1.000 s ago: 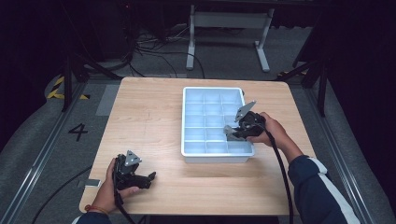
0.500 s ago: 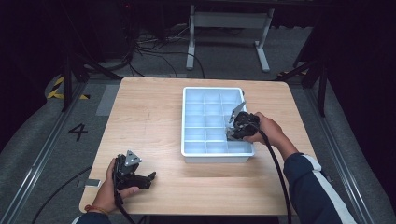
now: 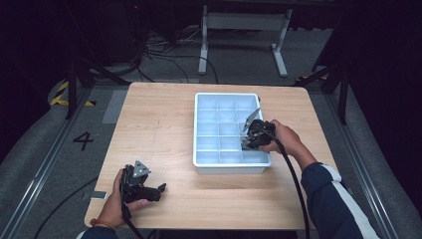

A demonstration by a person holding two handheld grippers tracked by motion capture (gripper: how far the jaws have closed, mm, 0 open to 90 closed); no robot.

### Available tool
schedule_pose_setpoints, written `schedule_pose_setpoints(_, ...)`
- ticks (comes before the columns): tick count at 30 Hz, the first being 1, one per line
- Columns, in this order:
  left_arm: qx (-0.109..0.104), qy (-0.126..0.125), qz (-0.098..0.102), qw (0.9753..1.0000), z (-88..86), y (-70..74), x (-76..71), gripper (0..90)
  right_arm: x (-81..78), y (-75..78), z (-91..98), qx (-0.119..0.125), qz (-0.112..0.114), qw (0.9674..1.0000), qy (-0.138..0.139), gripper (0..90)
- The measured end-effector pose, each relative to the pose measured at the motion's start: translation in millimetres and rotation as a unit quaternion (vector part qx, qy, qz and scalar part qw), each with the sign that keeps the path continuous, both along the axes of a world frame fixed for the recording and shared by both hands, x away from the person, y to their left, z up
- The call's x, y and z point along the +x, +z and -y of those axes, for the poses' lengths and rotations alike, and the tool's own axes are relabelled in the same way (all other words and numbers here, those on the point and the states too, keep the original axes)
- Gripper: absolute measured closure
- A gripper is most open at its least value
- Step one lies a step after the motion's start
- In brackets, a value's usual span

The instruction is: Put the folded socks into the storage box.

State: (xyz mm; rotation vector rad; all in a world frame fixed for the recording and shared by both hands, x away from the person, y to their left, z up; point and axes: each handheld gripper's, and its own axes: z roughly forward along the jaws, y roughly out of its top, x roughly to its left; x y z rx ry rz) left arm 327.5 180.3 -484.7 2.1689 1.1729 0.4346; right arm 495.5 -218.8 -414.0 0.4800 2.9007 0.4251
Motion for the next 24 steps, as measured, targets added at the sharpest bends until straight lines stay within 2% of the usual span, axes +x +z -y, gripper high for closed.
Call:
schedule_pose_setpoints(14, 0.000, -0.002, 0.000, 1.0000, -0.1, -0.1, 0.4, 0.5, -12.2, 16.2, 7.5, 0.029, 0.030, 0.9991, 0.005, 78.9)
schedule_pose_setpoints(21, 0.001, -0.002, 0.000, 1.0000, -0.2, 0.1, 0.4, 0.5, -17.8, 22.3, 9.4, 0.041, 0.044, 0.9982, -0.005, 72.4)
schedule_pose_setpoints(24, 0.001, -0.002, 0.000, 1.0000, -0.2, 0.0, 0.4, 0.5, -21.1, 27.0, 12.0, 0.057, 0.048, 0.9972, -0.006, 71.0)
